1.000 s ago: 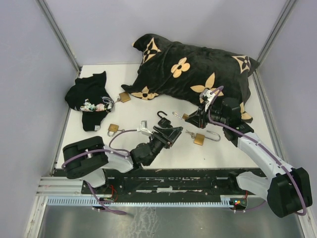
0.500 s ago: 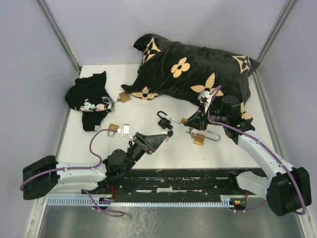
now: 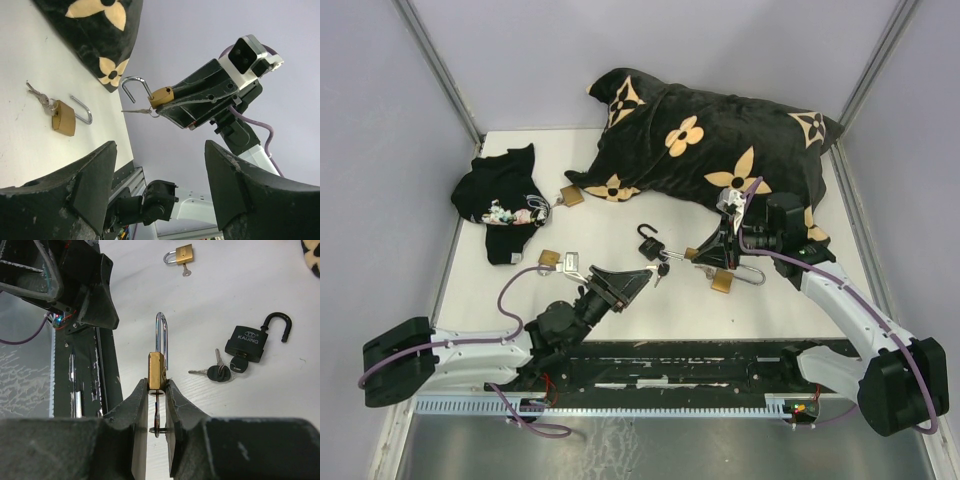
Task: Lock with the key
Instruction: Lock the lock.
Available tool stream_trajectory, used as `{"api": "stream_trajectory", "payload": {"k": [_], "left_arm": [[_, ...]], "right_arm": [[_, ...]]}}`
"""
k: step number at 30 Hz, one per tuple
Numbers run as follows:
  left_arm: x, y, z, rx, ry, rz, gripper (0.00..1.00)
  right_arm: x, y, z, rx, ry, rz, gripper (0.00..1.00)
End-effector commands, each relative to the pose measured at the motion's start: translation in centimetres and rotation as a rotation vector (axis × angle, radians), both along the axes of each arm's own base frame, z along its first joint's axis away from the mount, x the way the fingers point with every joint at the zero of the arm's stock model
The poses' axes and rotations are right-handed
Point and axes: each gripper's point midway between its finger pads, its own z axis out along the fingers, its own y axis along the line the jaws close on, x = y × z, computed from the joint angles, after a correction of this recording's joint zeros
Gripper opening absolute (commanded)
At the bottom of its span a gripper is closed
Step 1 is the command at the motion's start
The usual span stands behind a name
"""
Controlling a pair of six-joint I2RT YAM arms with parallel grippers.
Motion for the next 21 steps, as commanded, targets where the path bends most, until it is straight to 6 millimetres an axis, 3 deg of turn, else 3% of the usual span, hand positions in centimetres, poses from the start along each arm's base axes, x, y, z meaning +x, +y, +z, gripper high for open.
{"api": "stream_trajectory", "payload": {"k": [1,11,21], "left_arm": [[0.7,-0.3,2.4,-0.094,-0.003,0.004,0.78],[2.0,0.4,2.3,-0.171,0.031,-0.086,0.79],[2.9,0.5,1.5,-0.206,0.121,-0.053,0.8]], "right_arm": [[-0.2,0.4,2.8,0.036,-0.097,0.062,0.02],[-0.8,0.2,2.6,0.015,-0.103,0.092,0.02],[-1.2,0.1,2.6,0.012,-0.118,0.106,0.02]]}}
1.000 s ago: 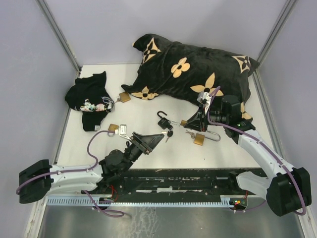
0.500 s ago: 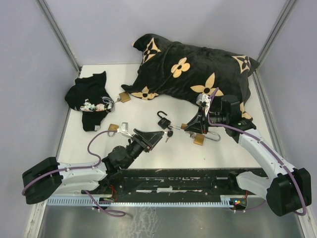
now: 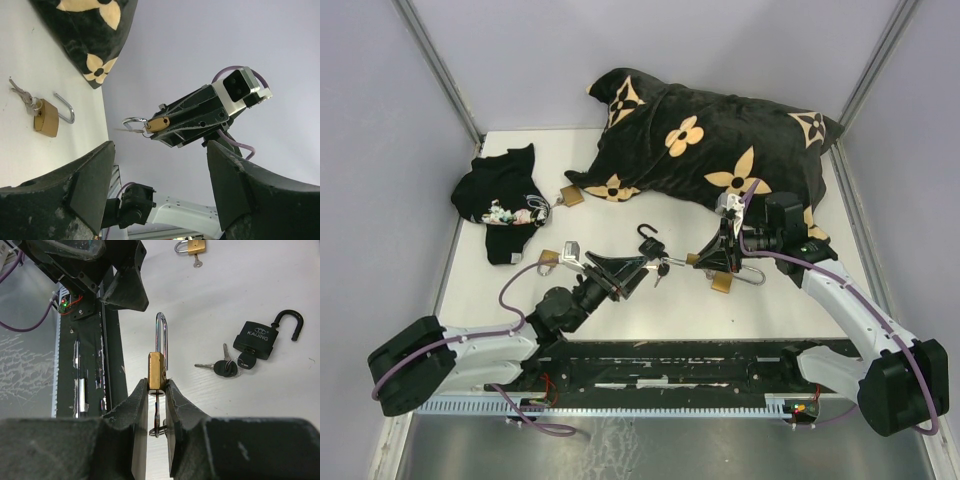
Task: Lock with the key
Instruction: Lock the lock.
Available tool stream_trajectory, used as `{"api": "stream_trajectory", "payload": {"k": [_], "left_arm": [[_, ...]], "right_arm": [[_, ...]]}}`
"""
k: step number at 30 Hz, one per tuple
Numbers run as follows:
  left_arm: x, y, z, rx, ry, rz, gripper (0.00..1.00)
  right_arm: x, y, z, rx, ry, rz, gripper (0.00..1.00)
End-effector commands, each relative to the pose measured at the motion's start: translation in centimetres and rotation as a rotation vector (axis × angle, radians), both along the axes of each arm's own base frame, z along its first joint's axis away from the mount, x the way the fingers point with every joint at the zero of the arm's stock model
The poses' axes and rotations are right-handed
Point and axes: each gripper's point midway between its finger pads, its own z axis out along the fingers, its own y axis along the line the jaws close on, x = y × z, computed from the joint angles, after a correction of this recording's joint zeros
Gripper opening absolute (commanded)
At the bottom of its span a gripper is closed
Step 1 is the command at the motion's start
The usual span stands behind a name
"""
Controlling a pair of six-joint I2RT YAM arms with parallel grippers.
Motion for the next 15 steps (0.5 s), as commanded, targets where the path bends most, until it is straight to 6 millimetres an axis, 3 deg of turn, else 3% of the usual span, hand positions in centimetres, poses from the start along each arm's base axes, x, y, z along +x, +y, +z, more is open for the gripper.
{"api": "stream_trajectory", "payload": {"k": [1,11,15], "left_arm": [[0.5,0.0,1.3,-0.093,0.043,0.008,0.8],[1.2,-3.0,1.9,-0.149,0.071,-0.065,0.8],[1.6,-4.5,2.2,-0.204,0.08,-0.106,0.75]], "right_arm": [[0.0,0.3,2.8,0.044,-0.11,0.045,0.02],[-0.4,0.7,2.6,0.043,-0.109,0.067,0.02],[-0.6,0.8,2.5,0.037,-0.113,0.079,0.02]]}}
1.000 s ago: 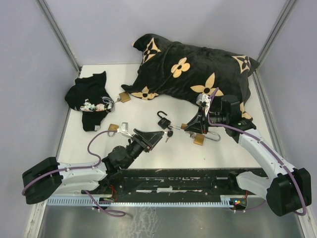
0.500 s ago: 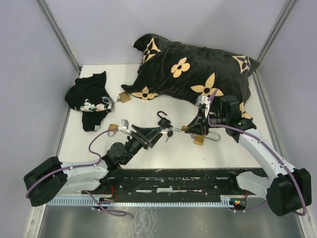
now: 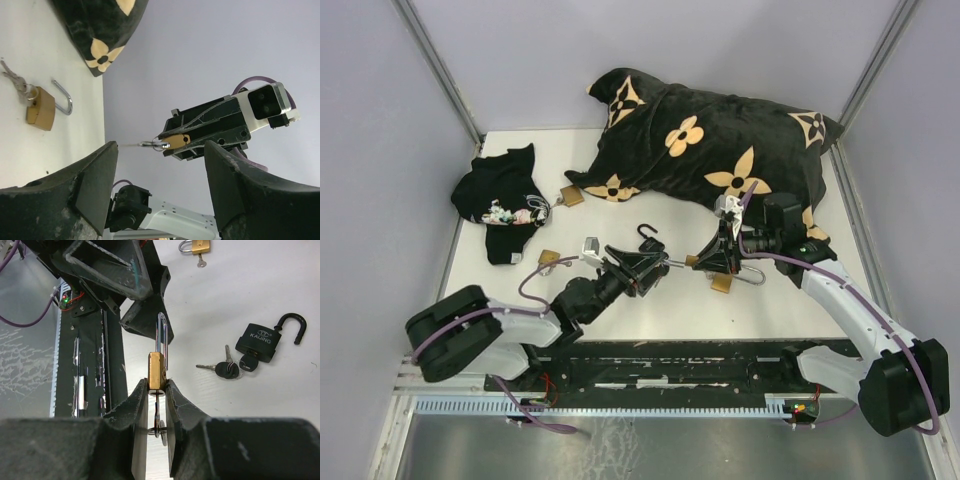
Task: Lock with the key
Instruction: Lock the lock.
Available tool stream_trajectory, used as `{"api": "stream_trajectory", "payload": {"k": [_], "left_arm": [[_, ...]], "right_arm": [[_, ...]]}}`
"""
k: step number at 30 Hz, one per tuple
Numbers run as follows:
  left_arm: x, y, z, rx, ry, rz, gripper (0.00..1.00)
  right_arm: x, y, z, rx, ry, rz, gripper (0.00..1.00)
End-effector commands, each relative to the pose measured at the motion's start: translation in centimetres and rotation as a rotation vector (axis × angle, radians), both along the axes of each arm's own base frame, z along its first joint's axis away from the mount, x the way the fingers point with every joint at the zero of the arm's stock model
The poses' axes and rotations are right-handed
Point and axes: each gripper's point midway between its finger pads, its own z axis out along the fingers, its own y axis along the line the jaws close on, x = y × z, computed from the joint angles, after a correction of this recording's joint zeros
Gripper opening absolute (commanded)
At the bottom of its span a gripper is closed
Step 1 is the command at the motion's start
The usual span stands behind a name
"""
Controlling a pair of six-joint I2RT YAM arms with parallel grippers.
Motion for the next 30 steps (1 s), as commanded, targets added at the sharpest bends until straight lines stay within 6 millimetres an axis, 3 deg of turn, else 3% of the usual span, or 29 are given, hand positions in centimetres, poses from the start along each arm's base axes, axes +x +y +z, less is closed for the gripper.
{"api": "stream_trajectory", "payload": {"k": [1,10,16,24,26,30], "left_arm": [[0.3,-1.5,4.2,-0.197,-0.034,-0.056,0.71],[0.2,-3.4,3.8,-0.289,-0.028,-0.133,0.45],[0.5,-3.7,4.2,-0.258,-0.093,-0.117,0.22],[1.2,-3.7,4.7,-0.162,-0.161,-0.077,0.2],[1.2,-3.5,4.9,-0.151,-0.165,-0.076,0.28],[0.7,-3.6,3.4,-0.078,-0.107,-0.105,0.44]], "right_arm": [[-0.3,0.6,2.6,0.039,-0.094,0.056,0.02],[-0.7,0.7,2.3,0.024,-0.111,0.076,0.02],[-1.2,1.0,2.0,0.011,-0.112,0.103,0.02],[-1.9,1.2,1.6,-0.002,-0.109,0.142,0.02],[-1.8,1.1,1.7,-0.015,-0.134,0.135,0.02],[-1.3,0.6,1.8,-0.053,-0.196,0.101,0.02]]}}
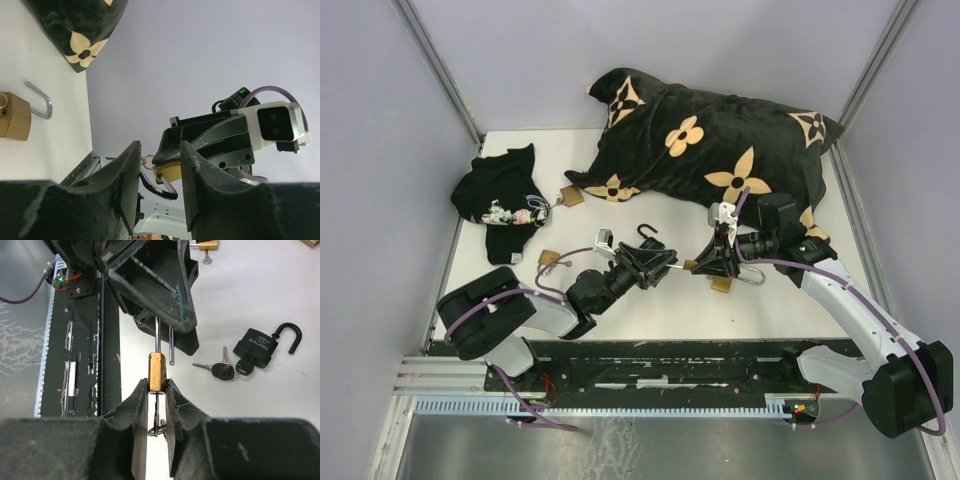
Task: Lock with the key
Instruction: Lock the lock.
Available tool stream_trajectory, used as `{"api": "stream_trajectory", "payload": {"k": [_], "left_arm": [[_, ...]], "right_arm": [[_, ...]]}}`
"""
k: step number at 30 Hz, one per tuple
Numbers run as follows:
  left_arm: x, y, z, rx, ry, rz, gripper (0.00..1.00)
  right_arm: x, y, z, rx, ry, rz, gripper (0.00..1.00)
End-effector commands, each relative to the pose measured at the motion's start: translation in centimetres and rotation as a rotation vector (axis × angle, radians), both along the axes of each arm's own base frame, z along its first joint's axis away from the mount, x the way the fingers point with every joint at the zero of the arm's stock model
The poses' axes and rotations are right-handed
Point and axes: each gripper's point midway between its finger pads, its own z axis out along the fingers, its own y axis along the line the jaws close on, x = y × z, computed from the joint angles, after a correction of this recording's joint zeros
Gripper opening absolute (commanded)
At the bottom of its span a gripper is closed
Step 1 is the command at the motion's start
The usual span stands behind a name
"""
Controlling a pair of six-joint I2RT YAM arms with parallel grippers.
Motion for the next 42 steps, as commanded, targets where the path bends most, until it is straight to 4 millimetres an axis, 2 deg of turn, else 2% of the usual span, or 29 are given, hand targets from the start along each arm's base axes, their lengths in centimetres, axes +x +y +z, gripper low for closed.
{"api": "stream_trajectory", "payload": {"k": [1,4,8,13,17,22,26,31,35,42], "left_arm": [[-0.6,-0.2,2.5,0.006,-0.057,-0.026,0.45],[-1.2,0.0,1.7,0.063,-0.034,-0.029,0.48],[-1.5,-0.4,1.5,0.134,-0.046,-0.031,0.5],[-1.5,-0.8,2.2,0.14,-0.079,-0.034,0.4],[-1.5,-0.7,3.2,0.149,-0.15,-0.02,0.26],[-1.7,0.1,4.3,0.167,-0.244,0.017,0.21],[-2.2,0.3,4.9,0.185,-0.307,0.012,0.17],[-3.2,0.5,5.2,0.235,-0.446,-0.009,0.18],[-4.3,1.5,6.0,0.235,-0.566,0.005,0.2],[-5.4,1.9,5.9,0.295,-0.676,-0.023,0.32]], "right_arm": [[-0.3,0.0,1.7,-0.009,-0.101,0.026,0.02],[-0.4,-0.3,1.4,-0.026,-0.12,0.028,0.02],[-0.7,-0.2,1.1,-0.03,-0.128,0.051,0.02],[-1.1,0.2,0.7,-0.034,-0.115,0.075,0.02],[-1.4,0.5,0.3,-0.041,-0.085,0.097,0.02],[-1.3,0.7,-0.4,-0.066,-0.055,0.1,0.02],[-1.2,1.3,0.2,-0.035,0.02,0.091,0.02],[-1.4,1.9,1.1,0.025,0.168,0.121,0.02],[-1.2,1.8,1.6,0.057,0.262,0.131,0.02],[-1.2,1.7,2.2,0.096,0.319,0.15,0.02]]}}
